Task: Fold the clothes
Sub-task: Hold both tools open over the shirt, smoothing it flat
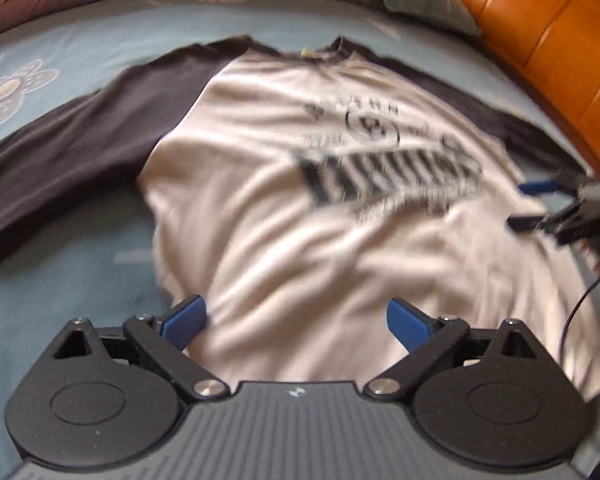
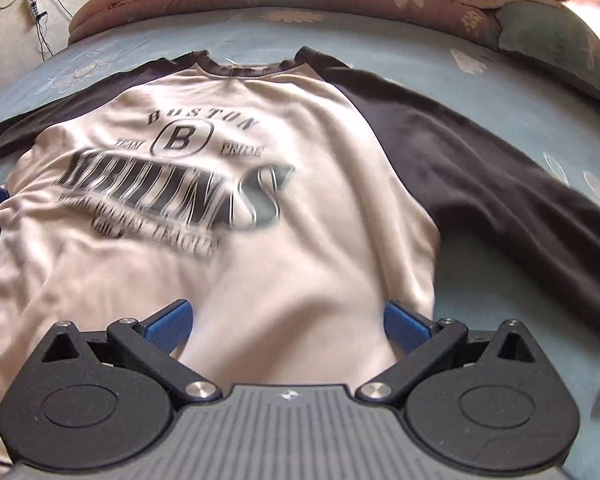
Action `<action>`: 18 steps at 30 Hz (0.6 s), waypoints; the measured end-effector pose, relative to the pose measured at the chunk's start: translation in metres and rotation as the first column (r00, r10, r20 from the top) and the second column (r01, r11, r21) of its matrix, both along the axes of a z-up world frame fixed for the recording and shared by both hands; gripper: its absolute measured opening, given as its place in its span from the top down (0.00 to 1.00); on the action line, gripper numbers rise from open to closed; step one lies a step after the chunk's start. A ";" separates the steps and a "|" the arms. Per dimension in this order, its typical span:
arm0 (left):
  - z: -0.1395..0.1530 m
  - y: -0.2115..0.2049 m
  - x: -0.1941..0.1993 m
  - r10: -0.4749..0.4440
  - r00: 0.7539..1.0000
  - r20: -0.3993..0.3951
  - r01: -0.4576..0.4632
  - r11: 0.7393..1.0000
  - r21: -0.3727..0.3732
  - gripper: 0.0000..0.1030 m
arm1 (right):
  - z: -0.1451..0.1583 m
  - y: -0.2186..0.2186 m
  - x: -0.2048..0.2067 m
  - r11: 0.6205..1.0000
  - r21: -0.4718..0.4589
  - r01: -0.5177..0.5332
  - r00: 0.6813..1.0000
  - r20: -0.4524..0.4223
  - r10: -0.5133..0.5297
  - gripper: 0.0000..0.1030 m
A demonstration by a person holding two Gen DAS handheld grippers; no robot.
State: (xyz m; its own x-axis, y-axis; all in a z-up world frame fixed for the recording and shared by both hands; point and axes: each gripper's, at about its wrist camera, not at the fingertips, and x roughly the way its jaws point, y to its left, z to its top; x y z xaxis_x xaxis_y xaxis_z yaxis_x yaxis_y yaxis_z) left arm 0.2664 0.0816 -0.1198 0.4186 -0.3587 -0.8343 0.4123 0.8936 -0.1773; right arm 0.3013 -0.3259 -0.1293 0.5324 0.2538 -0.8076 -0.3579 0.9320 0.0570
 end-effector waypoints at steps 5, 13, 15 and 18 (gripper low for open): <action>0.026 -0.022 -0.009 -0.035 0.995 0.091 0.034 0.999 0.014 0.06 | 0.024 0.017 -0.016 0.999 0.048 -0.026 0.999 0.022 0.025 0.00; -0.014 -0.061 -0.034 -0.140 0.987 0.083 0.132 0.987 0.095 0.06 | -0.001 0.047 -0.040 0.994 0.010 -0.111 0.994 -0.017 0.111 0.00; -0.019 -0.048 -0.056 -0.144 0.983 0.117 0.128 0.983 0.133 0.02 | -0.001 0.028 -0.061 0.993 -0.011 -0.117 0.993 -0.002 0.117 0.00; -0.011 -0.032 -0.078 -0.131 0.986 0.102 0.113 0.981 0.160 0.02 | 0.001 0.001 -0.081 0.997 -0.012 -0.073 0.997 -0.036 0.072 0.00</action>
State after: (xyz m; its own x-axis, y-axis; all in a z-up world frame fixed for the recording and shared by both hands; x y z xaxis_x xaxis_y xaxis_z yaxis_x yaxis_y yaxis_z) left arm 0.1885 0.0498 -0.1307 0.4727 -0.2847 -0.8339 0.5293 0.8484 0.0104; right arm 0.2200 -0.3245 -0.1279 0.4837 0.2795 -0.8294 -0.4225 0.9045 0.0584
